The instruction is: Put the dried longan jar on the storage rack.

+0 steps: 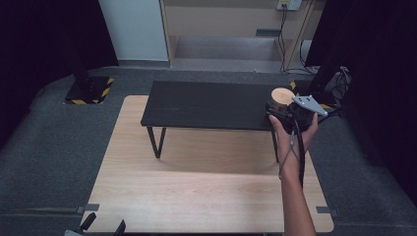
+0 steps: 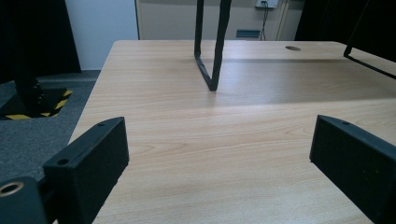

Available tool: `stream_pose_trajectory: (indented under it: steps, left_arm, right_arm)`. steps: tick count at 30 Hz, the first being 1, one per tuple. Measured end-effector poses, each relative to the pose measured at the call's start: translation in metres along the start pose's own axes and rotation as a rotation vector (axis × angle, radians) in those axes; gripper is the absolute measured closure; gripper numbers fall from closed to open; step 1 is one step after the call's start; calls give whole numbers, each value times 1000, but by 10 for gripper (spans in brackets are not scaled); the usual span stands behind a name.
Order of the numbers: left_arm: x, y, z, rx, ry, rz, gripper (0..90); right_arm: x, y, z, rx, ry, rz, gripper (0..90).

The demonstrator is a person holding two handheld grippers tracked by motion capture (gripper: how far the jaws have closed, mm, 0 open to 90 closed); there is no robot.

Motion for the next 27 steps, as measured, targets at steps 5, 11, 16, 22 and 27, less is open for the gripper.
stream_pose_trajectory:
  steps: [5, 11, 16, 22, 27]
  left_arm:
    - [-1, -1, 0, 0, -3, 1, 32]
    - [-1, -1, 0, 3, -3, 2, 32]
    - [-2, -2, 0, 3, -4, 3, 32]
    - [-2, -3, 0, 5, -5, 3, 32]
    - [-3, -4, -1, 7, -7, 5, 32]
  right_arm:
    - [0, 0, 0, -9, 9, -3, 26]
    - [-2, -1, 2, -22, 1, -4, 21]
    - [-4, -7, 2, -20, -3, 2, 13]
    - [-11, -28, -3, -4, -23, 17, 9]
    - [-16, -51, -19, 3, -21, 42, 9]
Point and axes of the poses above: each handheld gripper's, and its own axes: y roughly forward along the jaws, z roughly out of its top, x roughly to its right, the point moved 6 cm from there along y, roughly forward along the jaws, and after that the axes turned 14 degrees about z, right-handed, at the moved point
